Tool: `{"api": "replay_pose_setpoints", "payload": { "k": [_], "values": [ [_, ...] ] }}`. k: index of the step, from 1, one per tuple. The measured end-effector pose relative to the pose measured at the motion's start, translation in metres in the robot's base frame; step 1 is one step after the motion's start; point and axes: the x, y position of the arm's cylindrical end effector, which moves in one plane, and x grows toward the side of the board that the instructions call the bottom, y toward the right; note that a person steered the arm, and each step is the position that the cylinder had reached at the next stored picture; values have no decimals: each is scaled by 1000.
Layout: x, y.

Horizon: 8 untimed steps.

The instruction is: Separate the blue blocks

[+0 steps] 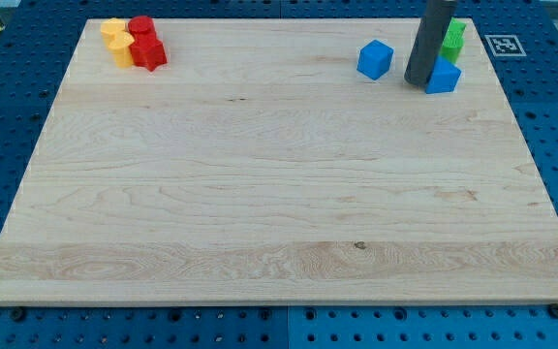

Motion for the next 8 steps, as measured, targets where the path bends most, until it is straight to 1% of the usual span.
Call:
{"api": "replay_pose_setpoints", "payload": {
  "k": [1, 3, 4, 5, 6, 7, 8],
  "values": [
    [4, 3],
    [-4, 28],
    [32, 28],
    [49, 33],
    [53, 52],
    [48, 84],
    [34, 85]
  ]
}}
